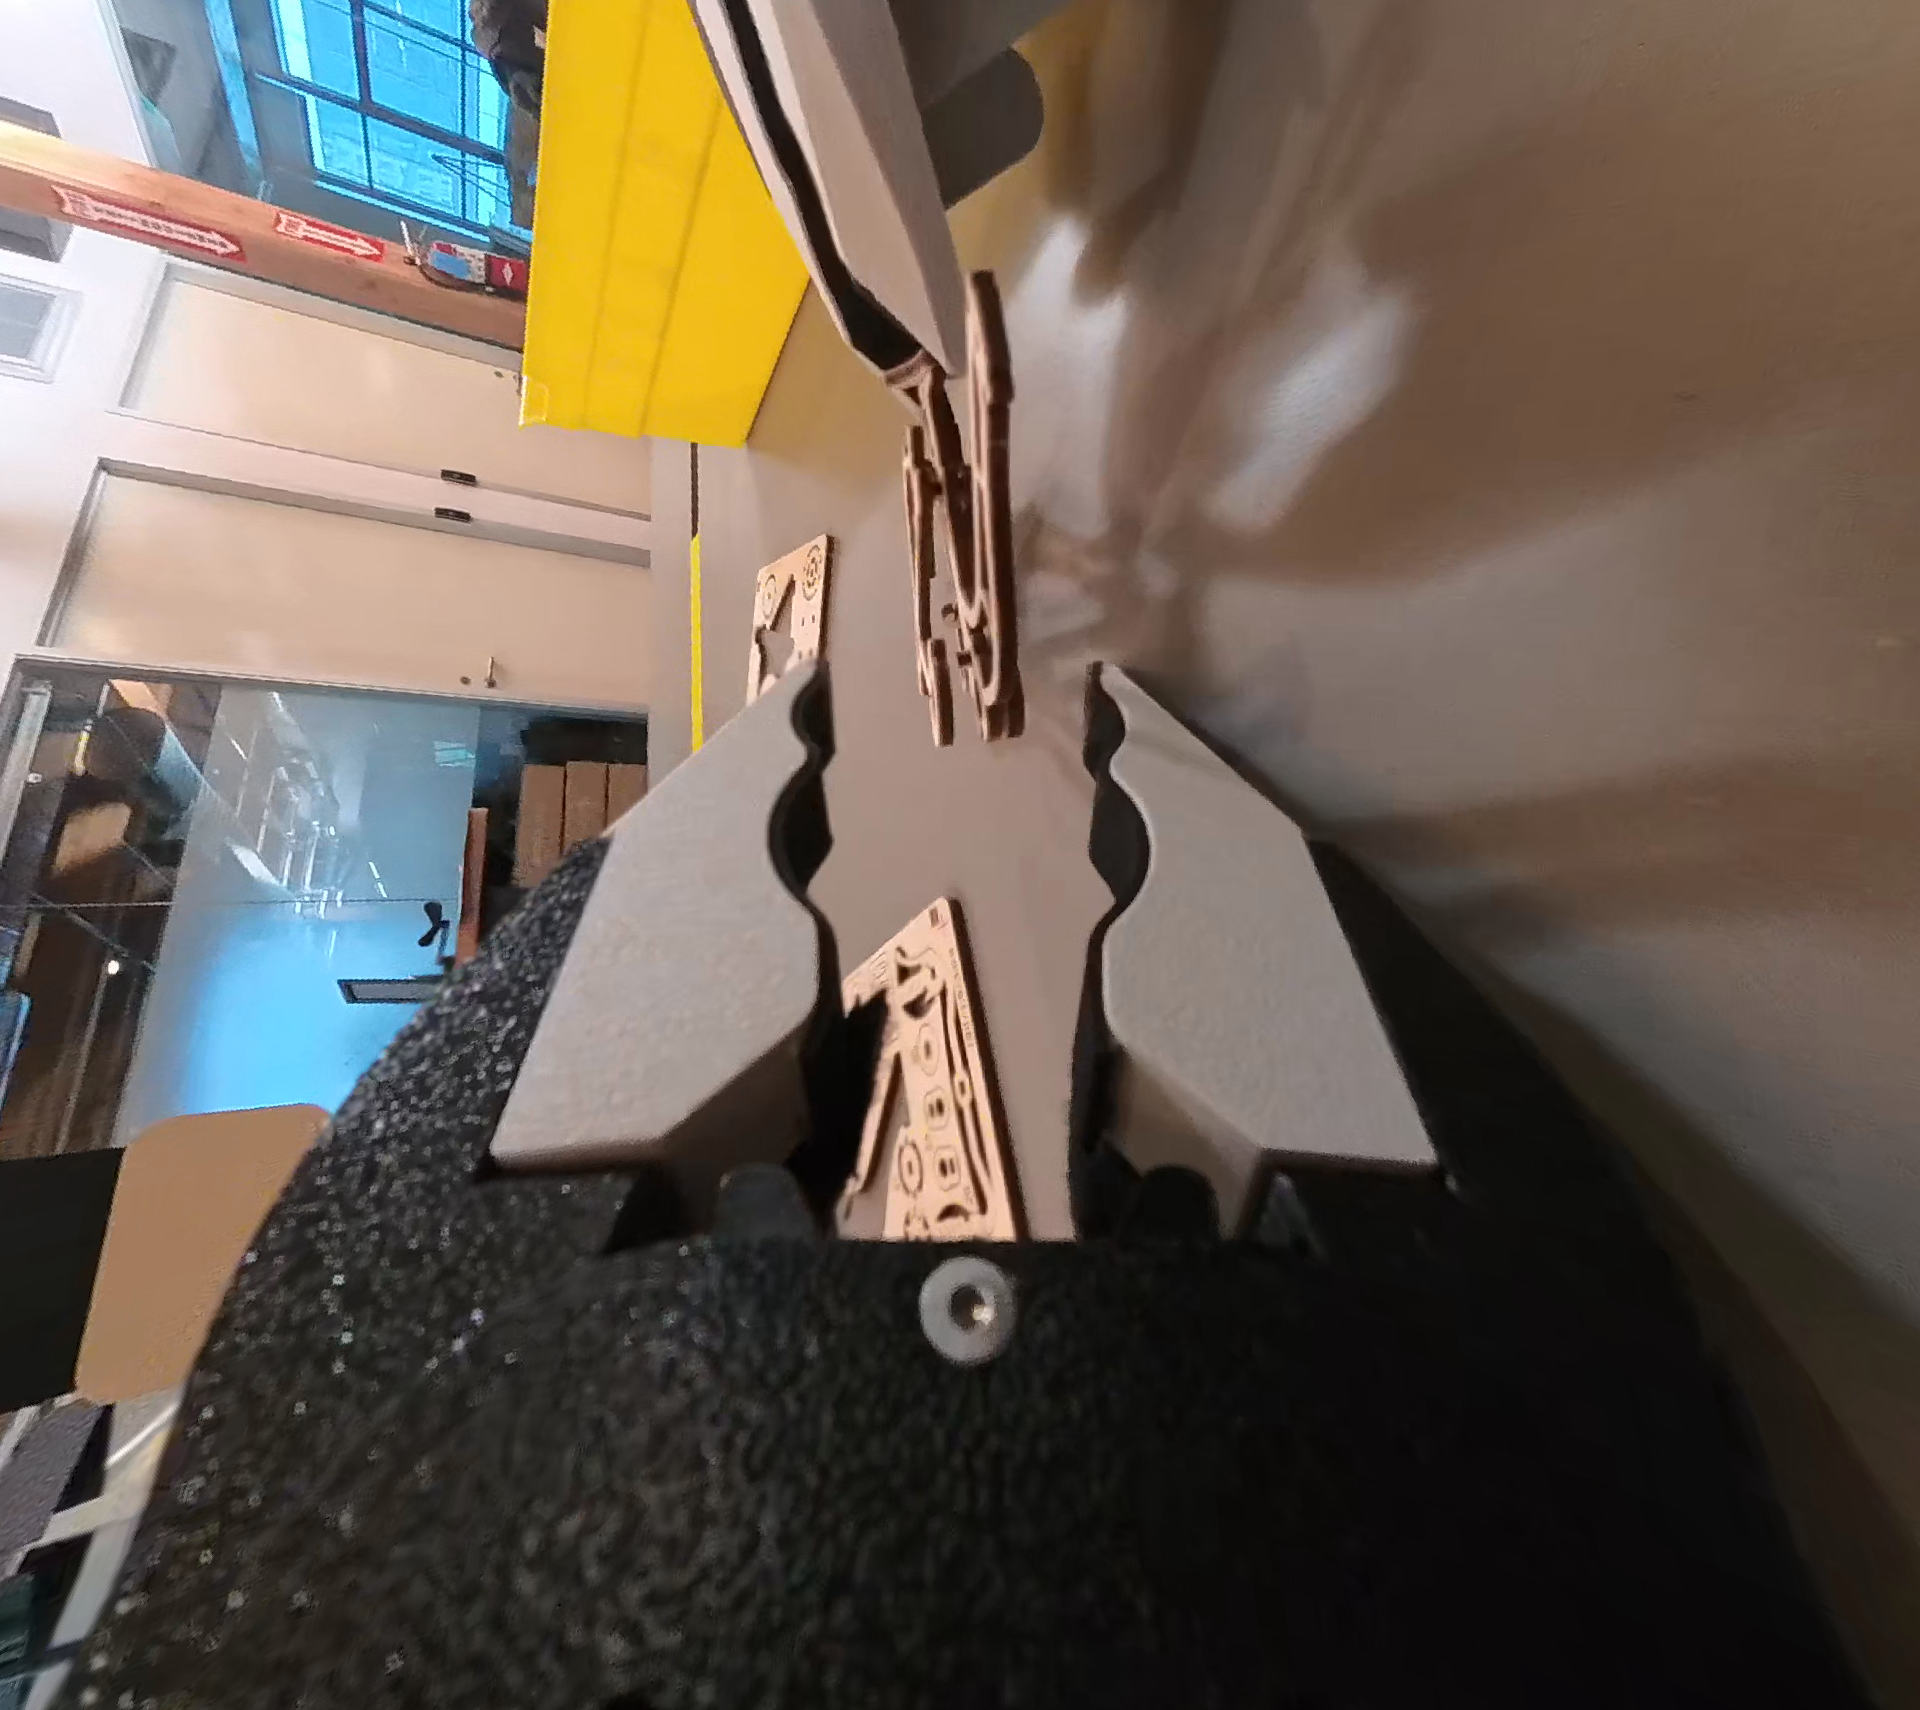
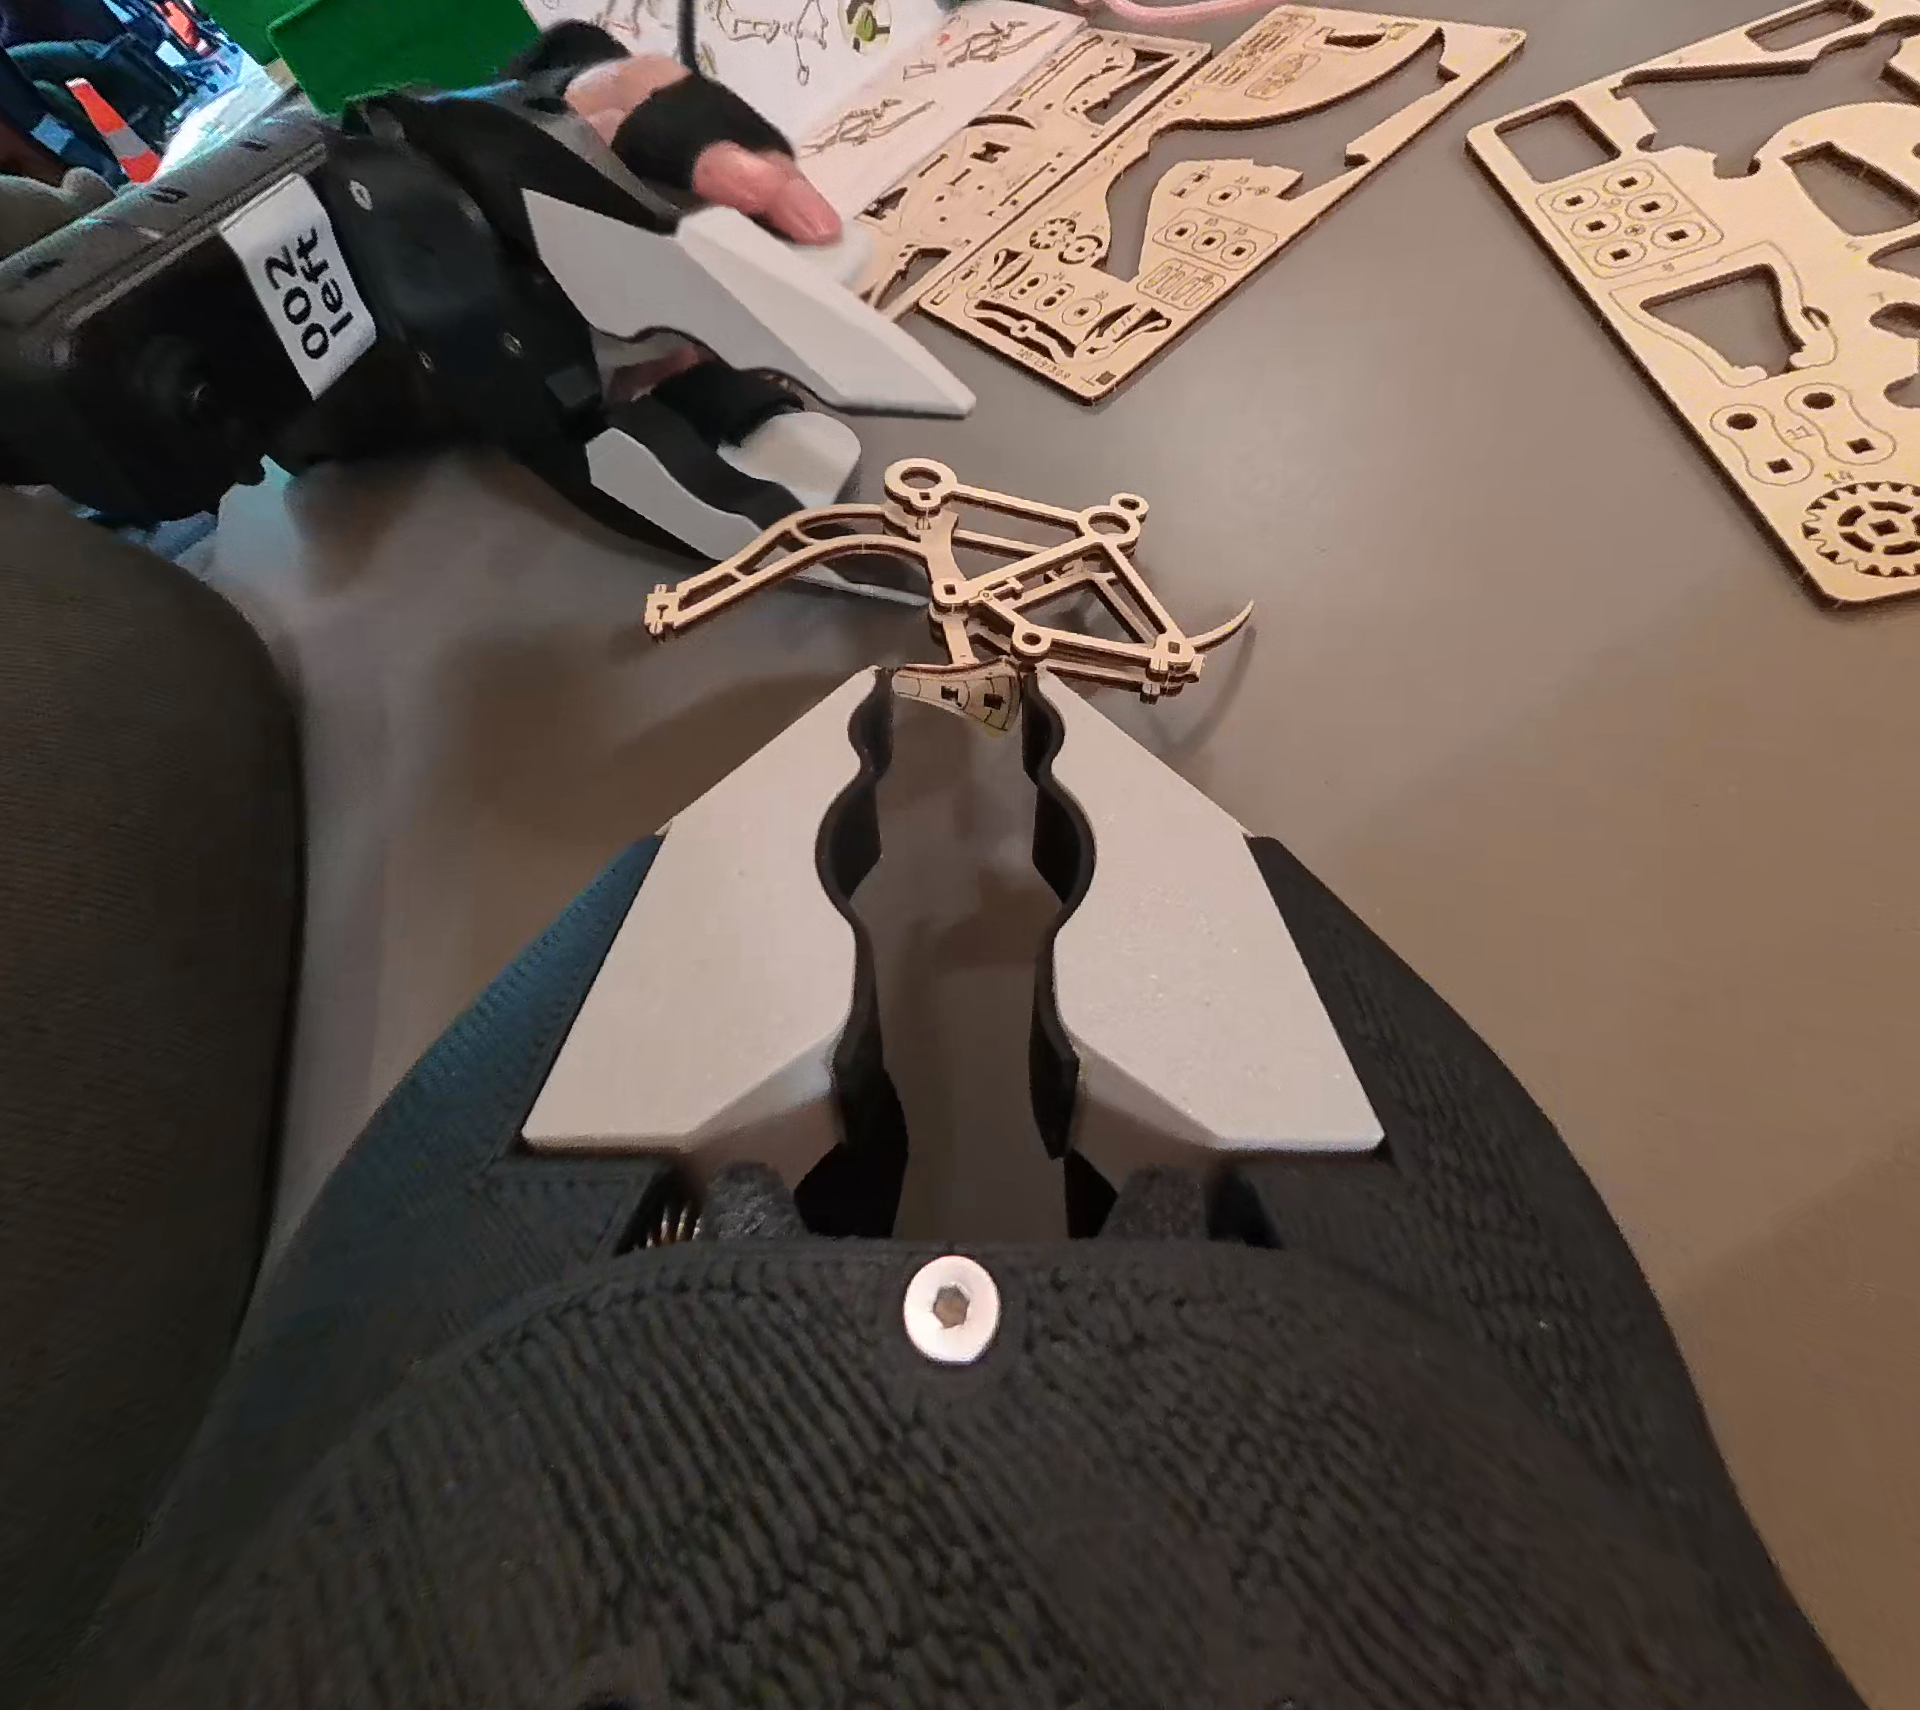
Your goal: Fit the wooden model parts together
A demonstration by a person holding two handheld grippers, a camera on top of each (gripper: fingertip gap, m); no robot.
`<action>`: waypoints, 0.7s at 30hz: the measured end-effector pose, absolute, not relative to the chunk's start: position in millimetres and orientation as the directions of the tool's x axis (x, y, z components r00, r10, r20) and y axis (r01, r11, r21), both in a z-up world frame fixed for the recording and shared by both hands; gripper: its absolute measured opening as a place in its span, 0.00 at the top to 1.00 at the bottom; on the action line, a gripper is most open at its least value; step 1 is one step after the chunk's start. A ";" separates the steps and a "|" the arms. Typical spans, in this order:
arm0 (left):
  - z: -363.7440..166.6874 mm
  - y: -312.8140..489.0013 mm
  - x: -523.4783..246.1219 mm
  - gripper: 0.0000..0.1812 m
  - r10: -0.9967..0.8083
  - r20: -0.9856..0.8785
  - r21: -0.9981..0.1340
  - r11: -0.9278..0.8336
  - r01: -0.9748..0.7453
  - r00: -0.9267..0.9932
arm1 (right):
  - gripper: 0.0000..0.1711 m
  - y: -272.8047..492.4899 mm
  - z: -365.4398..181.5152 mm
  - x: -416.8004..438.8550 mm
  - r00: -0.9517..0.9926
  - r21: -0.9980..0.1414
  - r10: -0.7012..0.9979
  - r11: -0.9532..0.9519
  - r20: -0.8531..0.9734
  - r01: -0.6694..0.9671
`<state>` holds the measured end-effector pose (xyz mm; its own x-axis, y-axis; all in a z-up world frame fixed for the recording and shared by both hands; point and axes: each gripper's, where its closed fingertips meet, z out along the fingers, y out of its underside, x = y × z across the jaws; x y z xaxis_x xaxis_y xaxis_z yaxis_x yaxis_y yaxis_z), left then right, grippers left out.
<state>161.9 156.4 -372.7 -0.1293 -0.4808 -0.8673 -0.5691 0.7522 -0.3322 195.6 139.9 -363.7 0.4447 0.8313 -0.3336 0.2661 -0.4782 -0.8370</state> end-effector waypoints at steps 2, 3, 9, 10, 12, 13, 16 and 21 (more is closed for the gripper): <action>-376.3 157.5 163.7 0.80 -0.498 -0.857 -0.343 0.743 -0.574 -0.132 | 0.87 139.7 -364.0 195.4 0.445 -0.837 0.832 -0.477 -0.331 0.270; -378.6 156.8 164.4 0.82 -0.502 -0.853 -0.343 0.743 -0.574 -0.141 | 0.87 139.7 -364.1 195.3 0.445 -0.837 0.832 -0.477 -0.331 0.270; -382.4 159.9 164.0 0.93 -0.463 -0.873 -0.294 0.753 -0.589 -0.156 | 0.87 139.8 -364.0 195.2 0.444 -0.837 0.834 -0.475 -0.328 0.272; -380.9 160.1 163.7 0.94 -0.458 -0.876 -0.292 0.753 -0.589 -0.151 | 0.86 139.6 -363.0 194.9 0.440 -0.841 0.837 -0.469 -0.325 0.270; -376.5 161.3 163.1 0.95 -0.472 -0.873 -0.313 0.739 -0.597 -0.127 | 0.81 139.0 -358.4 193.9 0.422 -0.863 0.858 -0.426 -0.291 0.272; -376.0 161.4 162.9 0.96 -0.494 -0.861 -0.333 0.728 -0.599 -0.121 | 0.77 141.3 -355.2 194.7 0.431 -0.880 0.868 -0.387 -0.247 0.274; -373.2 164.0 161.2 0.93 -0.529 -0.843 -0.370 0.703 -0.608 -0.099 | 0.69 143.0 -342.6 194.1 0.427 -0.928 0.904 -0.154 0.007 0.340; -374.1 162.4 161.8 0.95 -0.545 -0.833 -0.386 0.696 -0.605 -0.096 | 0.67 148.6 -352.2 189.0 0.354 -0.768 0.793 0.210 0.496 0.605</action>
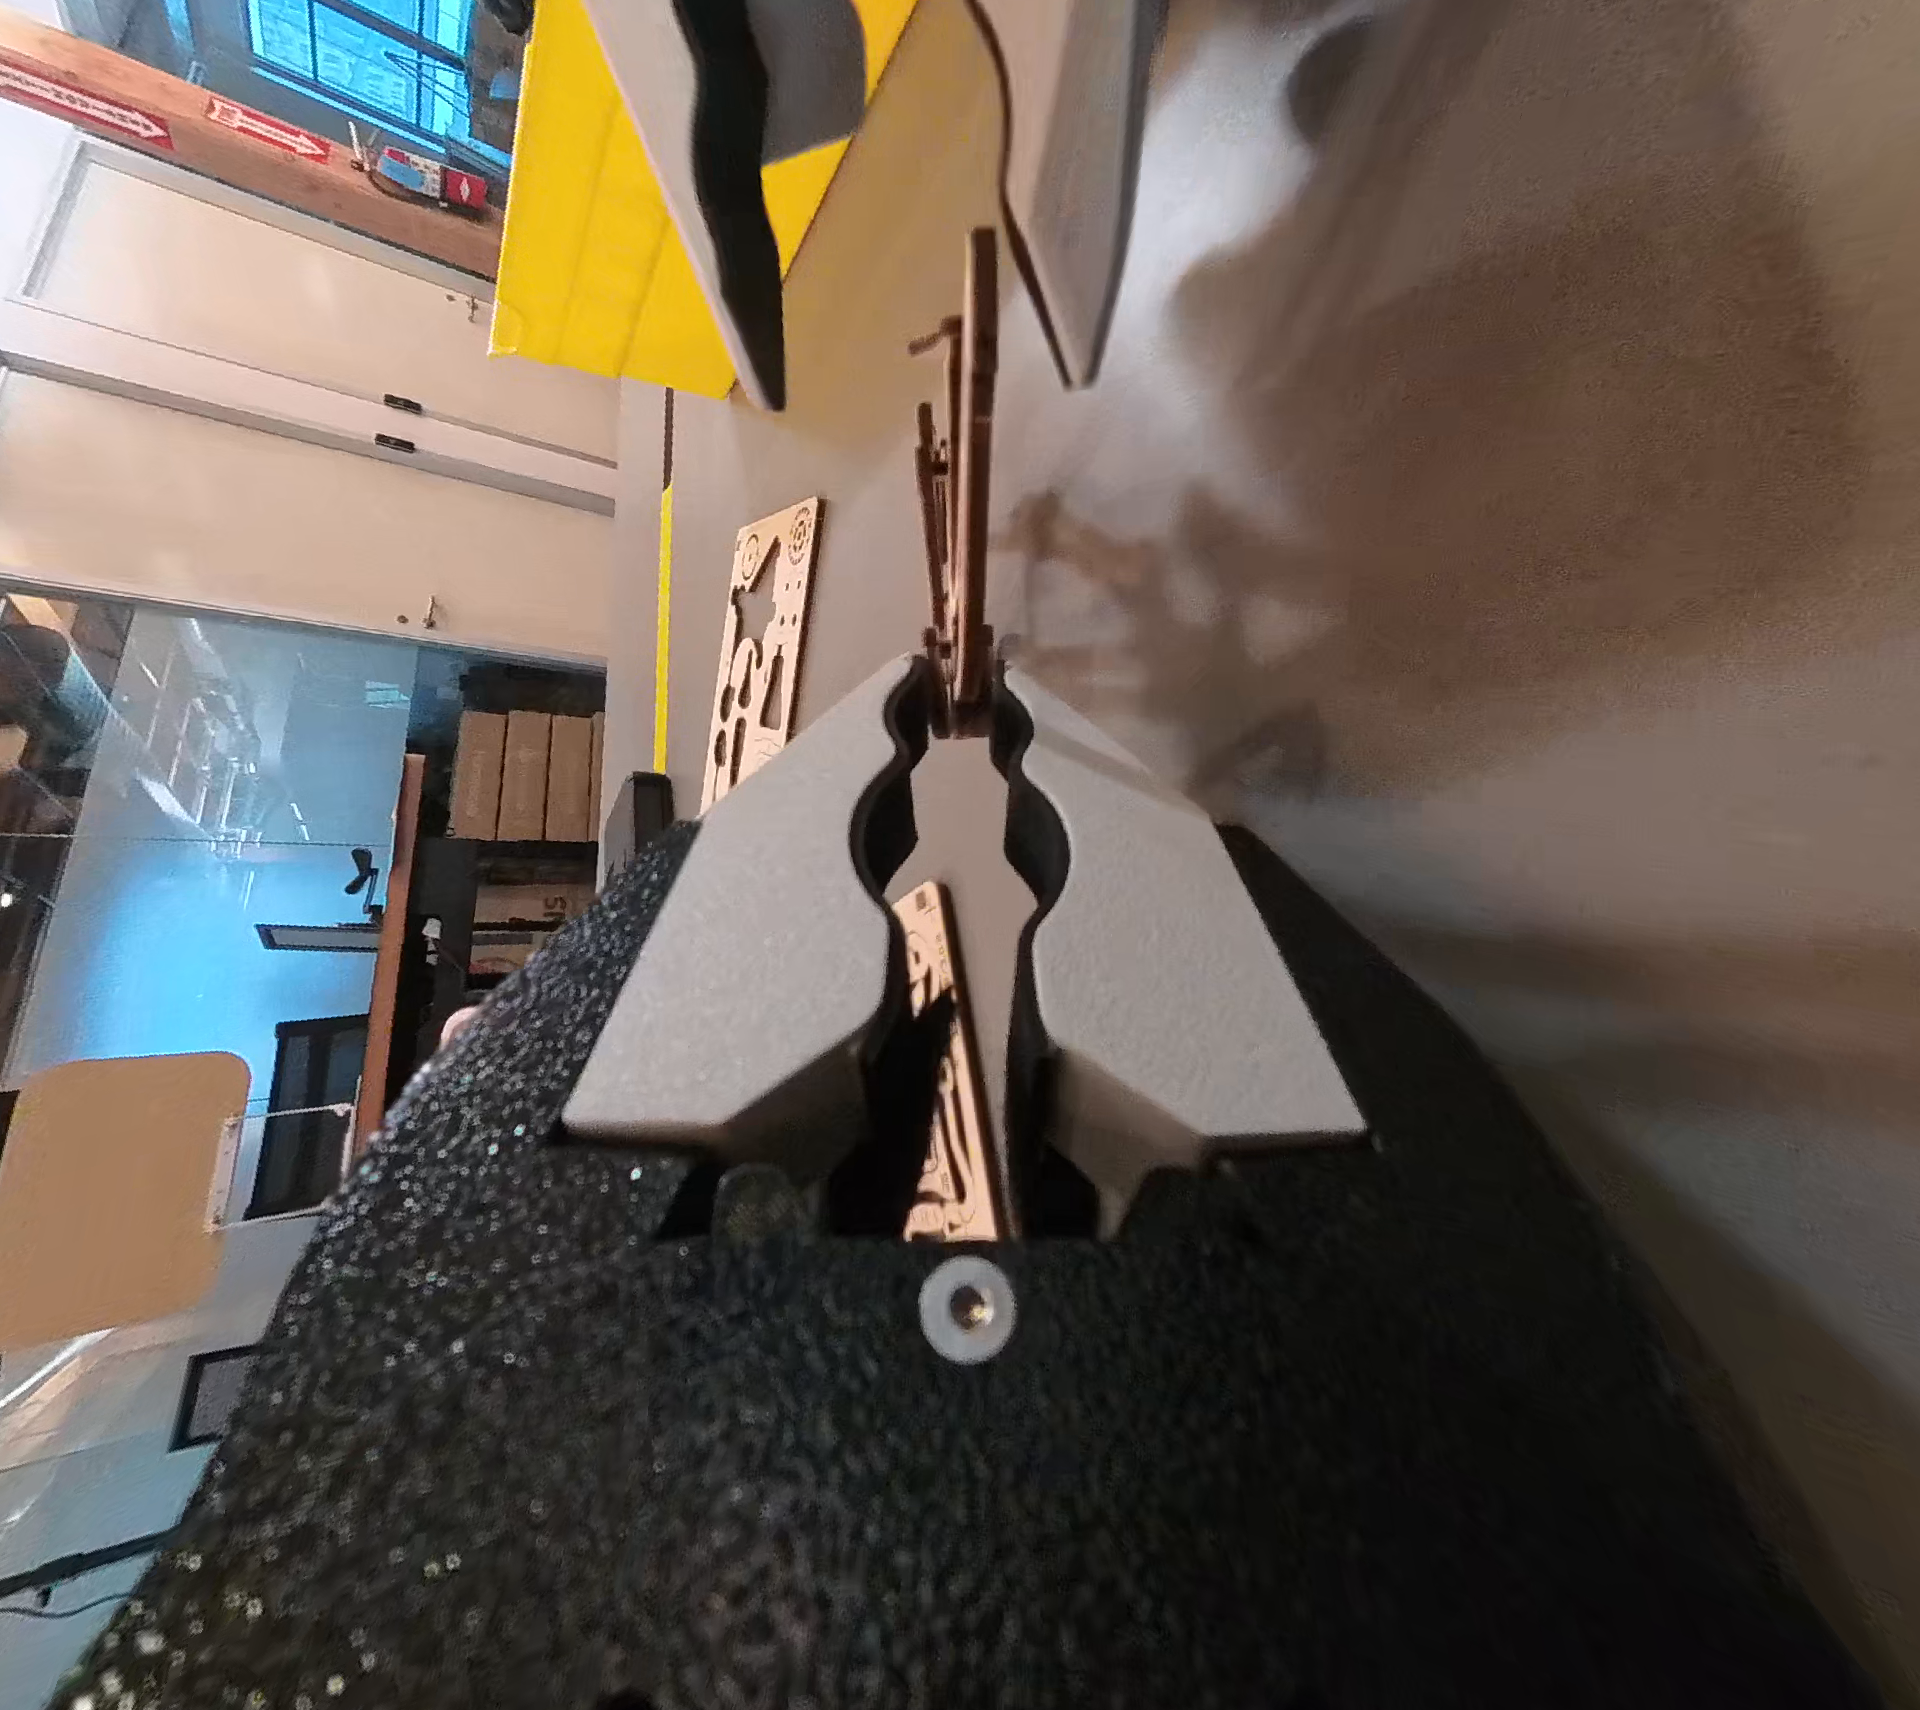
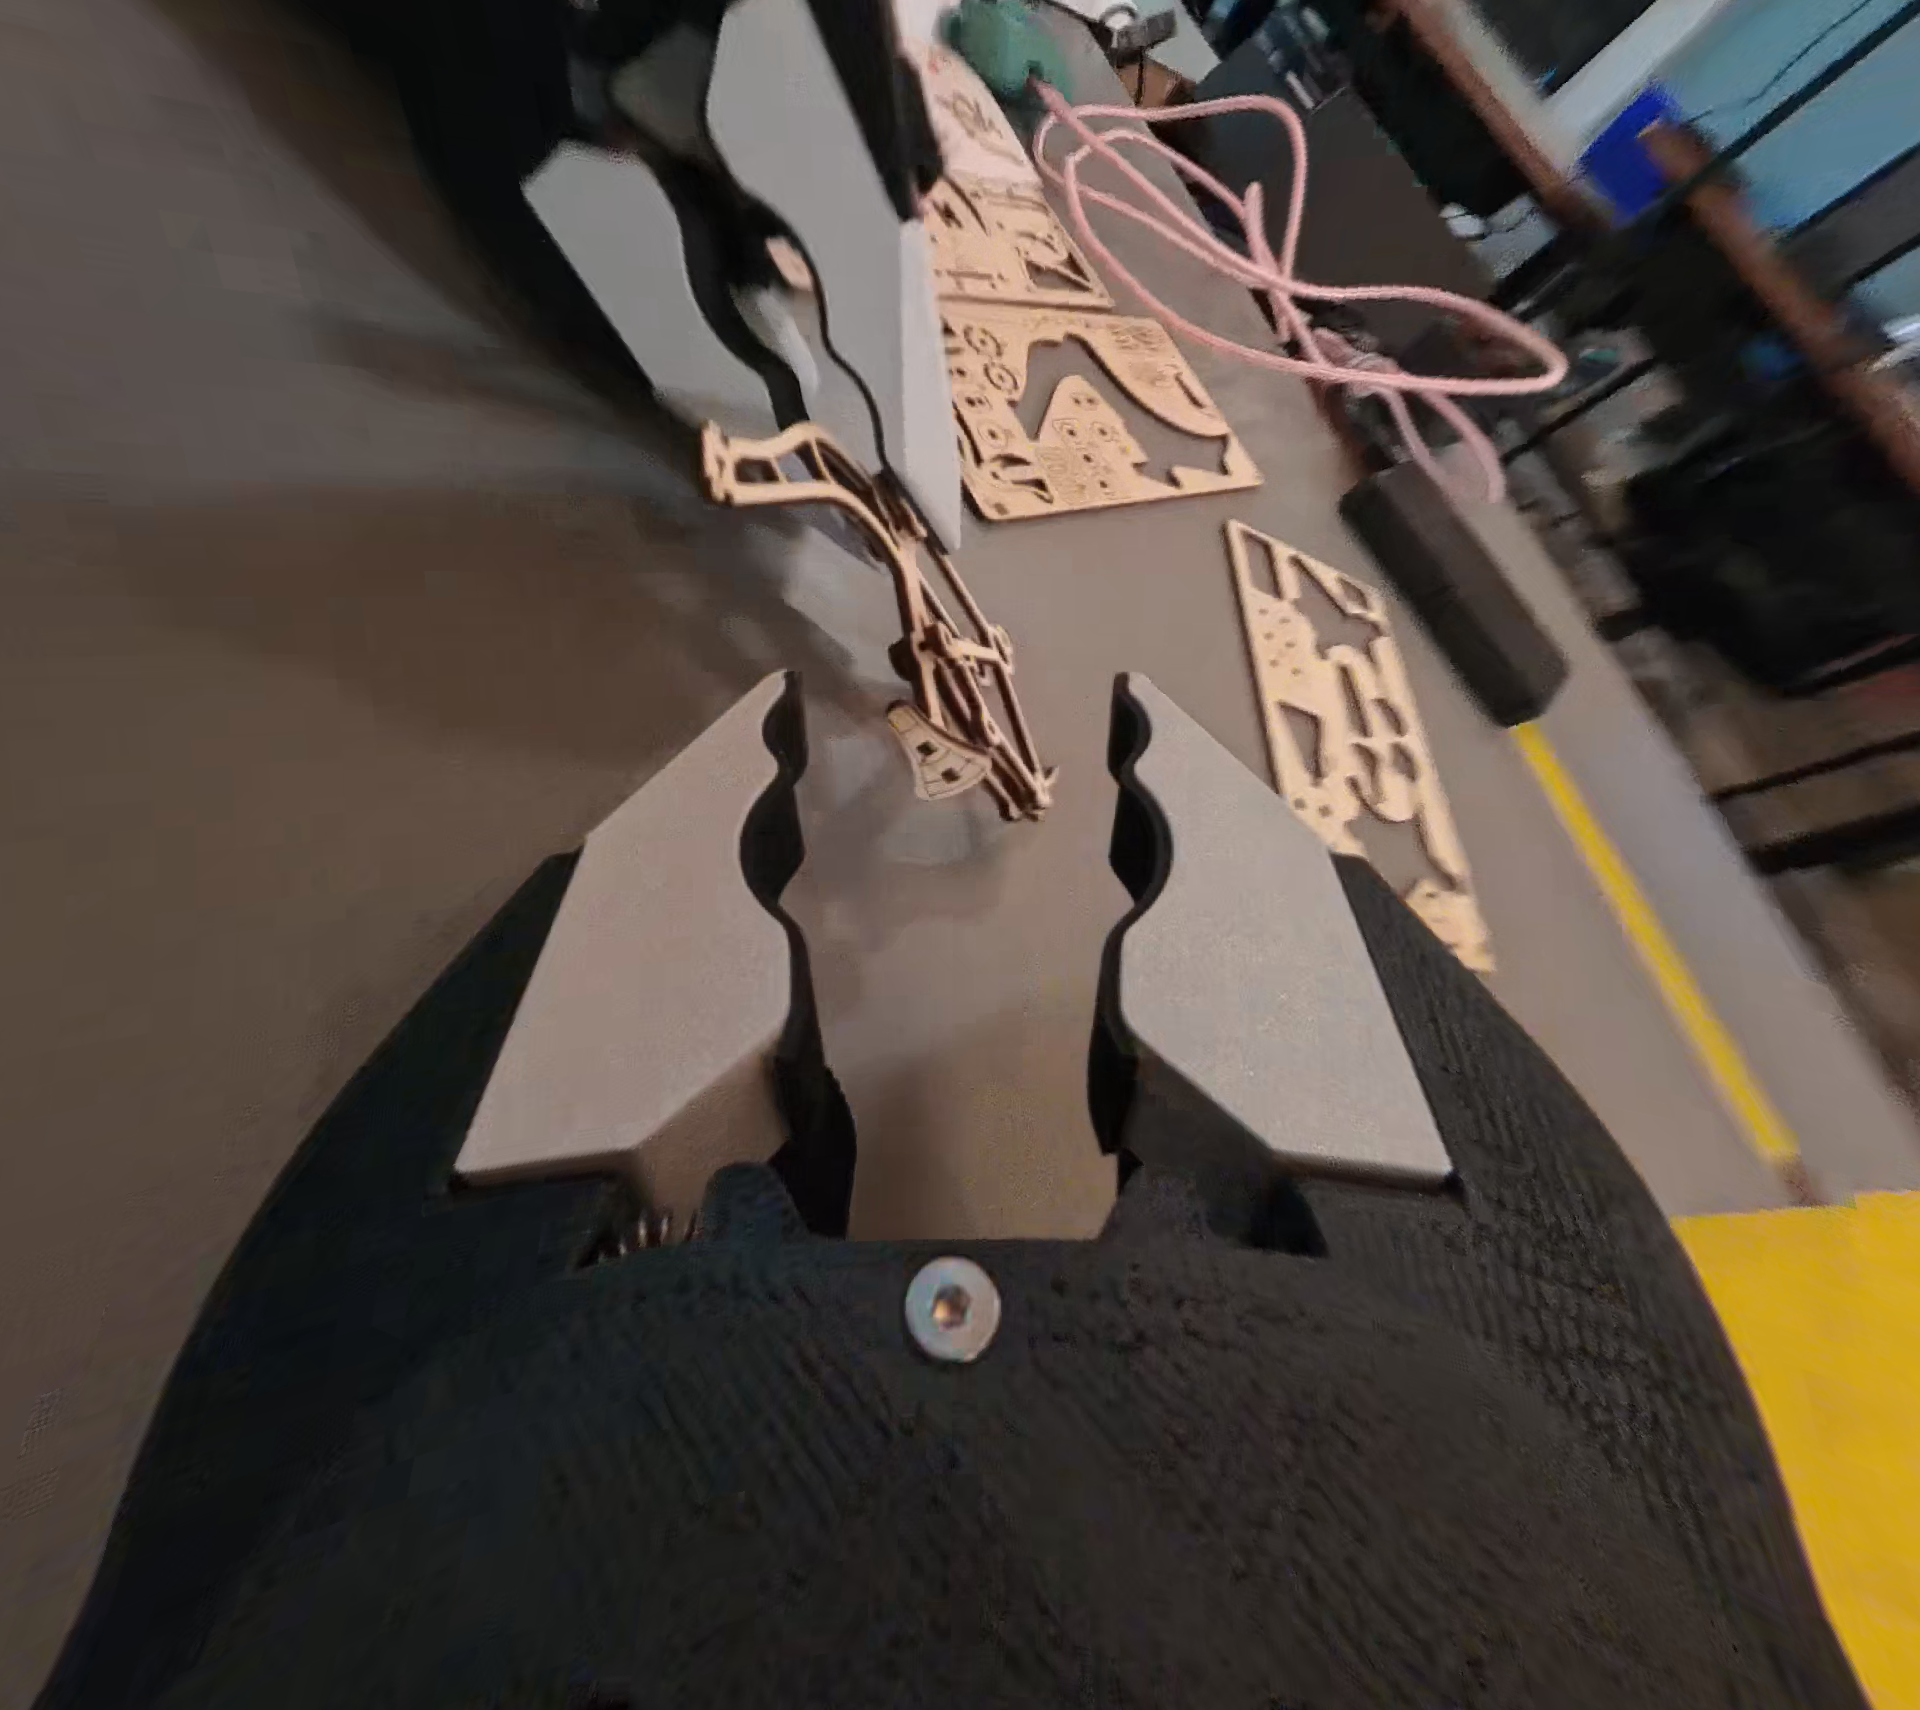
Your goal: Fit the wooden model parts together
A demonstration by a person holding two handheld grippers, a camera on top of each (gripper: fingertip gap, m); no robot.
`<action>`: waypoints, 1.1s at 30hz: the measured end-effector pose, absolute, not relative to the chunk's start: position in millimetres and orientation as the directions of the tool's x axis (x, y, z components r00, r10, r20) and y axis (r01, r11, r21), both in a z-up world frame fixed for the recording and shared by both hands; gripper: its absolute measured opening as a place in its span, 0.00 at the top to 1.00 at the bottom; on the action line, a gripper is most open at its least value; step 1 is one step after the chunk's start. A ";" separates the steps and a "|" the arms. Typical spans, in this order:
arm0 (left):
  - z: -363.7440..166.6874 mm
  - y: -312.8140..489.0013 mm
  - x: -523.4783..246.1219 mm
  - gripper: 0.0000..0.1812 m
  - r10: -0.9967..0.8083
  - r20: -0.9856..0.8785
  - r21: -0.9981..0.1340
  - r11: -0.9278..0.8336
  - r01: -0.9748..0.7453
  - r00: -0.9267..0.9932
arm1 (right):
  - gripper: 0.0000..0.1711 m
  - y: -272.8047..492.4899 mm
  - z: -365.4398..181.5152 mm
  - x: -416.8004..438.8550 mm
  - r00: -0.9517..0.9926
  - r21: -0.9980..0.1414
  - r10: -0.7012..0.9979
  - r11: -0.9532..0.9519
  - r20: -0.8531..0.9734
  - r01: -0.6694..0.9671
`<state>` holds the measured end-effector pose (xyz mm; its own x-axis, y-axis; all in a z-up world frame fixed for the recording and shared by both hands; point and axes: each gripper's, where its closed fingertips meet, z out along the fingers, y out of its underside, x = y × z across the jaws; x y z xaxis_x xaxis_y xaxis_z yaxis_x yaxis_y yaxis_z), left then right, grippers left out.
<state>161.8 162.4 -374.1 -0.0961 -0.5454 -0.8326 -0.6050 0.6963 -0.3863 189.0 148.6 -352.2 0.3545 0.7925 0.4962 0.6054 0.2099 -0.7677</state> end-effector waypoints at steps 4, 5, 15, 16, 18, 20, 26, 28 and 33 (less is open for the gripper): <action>-374.8 160.3 161.5 0.95 -0.532 -0.840 -0.373 0.709 -0.598 -0.107 | 0.73 152.8 -365.7 185.8 0.231 -0.581 0.672 0.358 0.704 0.731; -375.0 160.0 161.3 0.95 -0.527 -0.843 -0.369 0.713 -0.596 -0.110 | 0.78 152.2 -366.7 185.2 0.196 -0.540 0.643 0.396 0.741 0.743; -377.7 155.8 160.2 0.95 -0.419 -0.893 -0.259 0.777 -0.574 -0.164 | 0.95 147.4 -370.7 183.0 -0.020 -0.254 0.427 0.575 0.904 0.778; -378.0 155.4 160.3 0.95 -0.407 -0.897 -0.246 0.782 -0.573 -0.170 | 0.95 147.0 -371.3 183.2 -0.037 -0.228 0.408 0.581 0.912 0.781; -378.6 155.3 160.1 0.95 -0.384 -0.906 -0.221 0.790 -0.572 -0.180 | 0.96 146.5 -373.0 183.1 -0.064 -0.186 0.379 0.588 0.923 0.787; -378.5 155.4 160.0 0.95 -0.377 -0.909 -0.216 0.791 -0.573 -0.178 | 0.96 146.7 -373.3 182.9 -0.057 -0.197 0.389 0.582 0.919 0.789; -378.4 148.3 163.9 0.88 -0.434 -0.887 -0.292 0.791 -0.538 -0.158 | 0.96 145.7 -372.2 180.9 -0.021 -0.260 0.436 0.574 0.900 0.777; -369.6 141.8 168.0 0.78 -0.452 -0.884 -0.339 0.797 -0.501 -0.122 | 0.96 145.1 -372.1 179.5 -0.017 -0.269 0.444 0.573 0.896 0.774; -366.7 131.4 176.3 0.77 -0.524 -0.841 -0.422 0.792 -0.442 -0.137 | 0.95 144.8 -367.0 177.4 0.049 -0.386 0.537 0.538 0.842 0.750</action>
